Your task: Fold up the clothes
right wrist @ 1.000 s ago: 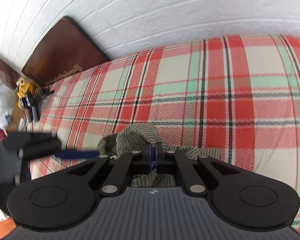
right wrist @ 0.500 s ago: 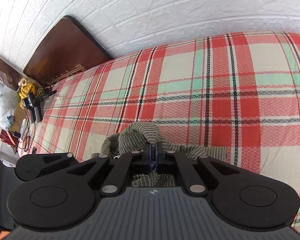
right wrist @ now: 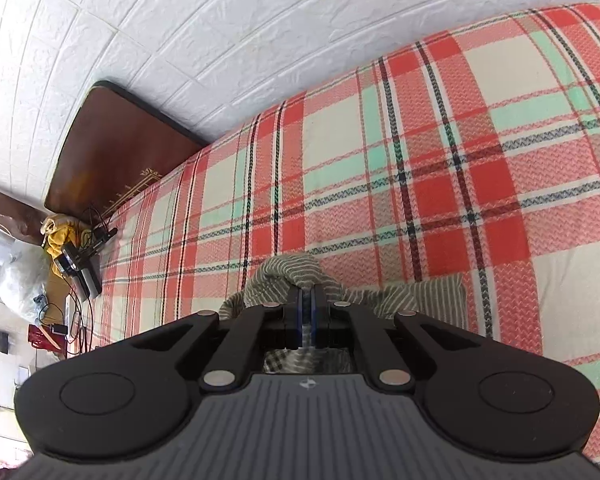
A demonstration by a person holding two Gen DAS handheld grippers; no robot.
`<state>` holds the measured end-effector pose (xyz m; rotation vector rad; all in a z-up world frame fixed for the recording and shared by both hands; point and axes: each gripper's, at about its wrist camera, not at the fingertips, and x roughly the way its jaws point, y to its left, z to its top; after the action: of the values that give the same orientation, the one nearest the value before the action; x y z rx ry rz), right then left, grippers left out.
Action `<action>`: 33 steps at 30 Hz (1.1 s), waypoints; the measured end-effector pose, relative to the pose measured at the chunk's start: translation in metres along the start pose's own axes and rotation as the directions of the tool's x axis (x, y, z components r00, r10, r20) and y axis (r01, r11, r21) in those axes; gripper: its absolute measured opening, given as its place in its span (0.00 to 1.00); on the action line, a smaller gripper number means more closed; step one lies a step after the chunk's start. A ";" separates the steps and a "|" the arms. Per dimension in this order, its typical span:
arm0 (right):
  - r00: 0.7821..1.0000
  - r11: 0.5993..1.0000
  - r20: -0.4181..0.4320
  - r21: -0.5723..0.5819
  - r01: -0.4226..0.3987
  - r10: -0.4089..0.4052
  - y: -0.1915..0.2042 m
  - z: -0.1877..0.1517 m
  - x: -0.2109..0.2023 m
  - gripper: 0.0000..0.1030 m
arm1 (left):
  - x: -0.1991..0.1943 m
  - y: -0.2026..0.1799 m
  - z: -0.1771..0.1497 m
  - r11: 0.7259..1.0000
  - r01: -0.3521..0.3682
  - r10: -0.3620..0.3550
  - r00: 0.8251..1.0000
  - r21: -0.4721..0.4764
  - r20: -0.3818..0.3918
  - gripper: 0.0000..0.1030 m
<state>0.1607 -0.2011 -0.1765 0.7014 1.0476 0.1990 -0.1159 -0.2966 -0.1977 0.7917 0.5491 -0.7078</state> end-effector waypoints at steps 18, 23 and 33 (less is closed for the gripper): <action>0.999 0.999 0.023 0.006 -0.038 0.038 -0.014 -0.003 -0.005 0.04 | -0.012 0.124 -0.011 0.678 0.303 -0.325 0.941 -0.670 0.096 0.56; 0.998 0.998 0.030 0.002 -0.059 0.059 -0.013 -0.004 -0.008 0.04 | 0.030 0.137 -0.023 0.568 0.308 -0.415 0.908 -0.763 0.058 0.56; 0.998 0.999 0.055 0.026 -0.042 0.041 -0.018 -0.003 -0.009 0.04 | 0.035 0.109 -0.020 0.674 0.280 -0.367 0.930 -0.683 0.019 0.04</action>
<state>0.1504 -0.2174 -0.1821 0.7495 0.9858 0.2006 -0.0158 -0.2384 -0.1849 0.0315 1.0079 -0.7133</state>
